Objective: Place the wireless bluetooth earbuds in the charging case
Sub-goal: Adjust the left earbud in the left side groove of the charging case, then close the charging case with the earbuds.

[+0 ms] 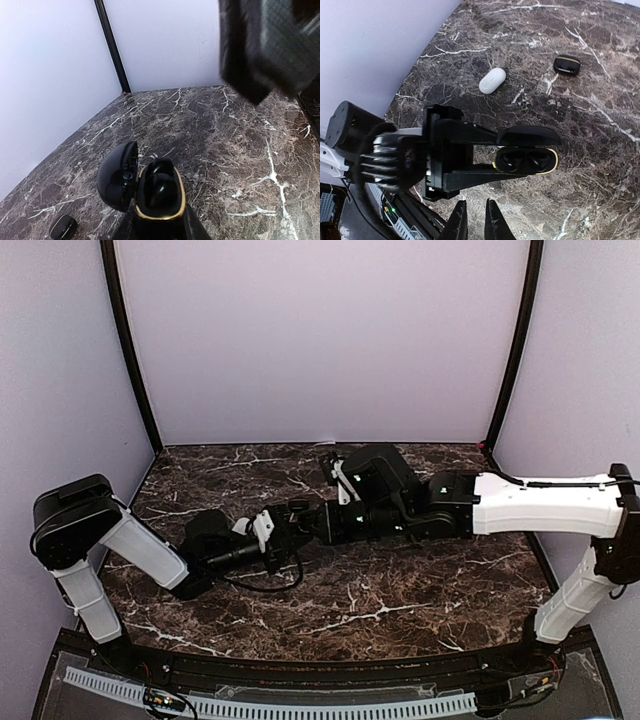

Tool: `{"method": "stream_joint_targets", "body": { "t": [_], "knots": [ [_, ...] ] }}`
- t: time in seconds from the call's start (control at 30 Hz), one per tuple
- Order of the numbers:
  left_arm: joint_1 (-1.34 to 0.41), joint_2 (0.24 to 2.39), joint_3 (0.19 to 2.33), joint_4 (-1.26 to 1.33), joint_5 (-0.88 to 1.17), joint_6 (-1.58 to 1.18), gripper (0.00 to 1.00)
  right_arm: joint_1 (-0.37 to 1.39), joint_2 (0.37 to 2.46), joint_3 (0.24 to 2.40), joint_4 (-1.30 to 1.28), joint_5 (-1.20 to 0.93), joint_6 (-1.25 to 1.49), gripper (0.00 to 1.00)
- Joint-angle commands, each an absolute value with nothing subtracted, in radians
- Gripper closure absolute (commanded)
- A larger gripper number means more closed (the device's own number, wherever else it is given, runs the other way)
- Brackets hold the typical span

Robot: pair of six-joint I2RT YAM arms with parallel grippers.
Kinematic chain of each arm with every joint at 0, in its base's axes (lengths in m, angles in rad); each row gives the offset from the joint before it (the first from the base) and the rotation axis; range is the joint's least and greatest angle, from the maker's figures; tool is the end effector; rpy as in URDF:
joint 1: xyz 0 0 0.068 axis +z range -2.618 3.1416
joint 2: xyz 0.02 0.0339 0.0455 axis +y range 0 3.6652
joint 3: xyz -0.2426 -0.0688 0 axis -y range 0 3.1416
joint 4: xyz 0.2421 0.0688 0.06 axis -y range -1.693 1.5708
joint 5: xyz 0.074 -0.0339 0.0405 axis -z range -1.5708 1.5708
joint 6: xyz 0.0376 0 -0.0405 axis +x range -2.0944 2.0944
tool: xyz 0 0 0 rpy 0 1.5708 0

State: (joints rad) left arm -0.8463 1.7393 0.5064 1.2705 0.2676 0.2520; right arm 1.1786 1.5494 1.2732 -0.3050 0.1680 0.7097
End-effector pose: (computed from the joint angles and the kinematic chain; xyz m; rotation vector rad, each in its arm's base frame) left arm 0.1965 -0.2370 0.1483 0.9992 1.2156 -0.6744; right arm 0.1422 0.3274 0.2868 -0.4300 2.2472 0.8861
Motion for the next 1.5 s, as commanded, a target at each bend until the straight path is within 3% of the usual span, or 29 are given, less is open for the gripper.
{"method": "stream_joint_targets", "body": {
  "t": [0.0, 0.37, 0.57, 0.8, 1.03, 1.13, 1.2, 1.47],
  "knots": [
    [-0.845, 1.748, 0.506, 1.365, 0.264, 0.274, 0.92, 1.112, 1.585, 1.279, -0.32, 0.038, 0.814, 0.87],
    [-0.853, 1.766, 0.486, 1.406, 0.316, 0.301, 0.92, 1.089, 1.627, 1.293, -0.296, 0.026, 0.789, 0.87],
    [-0.853, 1.751, 0.469, 1.428, 0.33, 0.267, 0.92, 1.062, 1.551, 1.276, -0.342, 0.156, 0.674, 0.84],
    [-0.853, 1.675, 0.426, 1.402, 0.36, 0.212, 0.93, 0.963, 1.475, 1.15, -0.29, 0.1, 0.597, 0.82],
    [-0.853, 1.622, 0.44, 1.312, 0.498, 0.273, 0.93, 0.88, 1.527, 1.085, -0.169, -0.152, 0.509, 0.79],
    [-0.853, 1.606, 0.435, 1.306, 0.583, 0.3, 0.94, 0.852, 1.573, 1.089, -0.128, -0.277, 0.474, 0.87],
    [-0.853, 1.593, 0.434, 1.292, 0.624, 0.32, 0.94, 0.845, 1.605, 1.096, -0.107, -0.369, 0.454, 0.99],
    [-0.859, 1.505, 0.488, 1.103, 0.664, 0.354, 0.94, 0.842, 1.621, 1.056, 0.032, -0.622, 0.41, 1.0]
  ]
}}
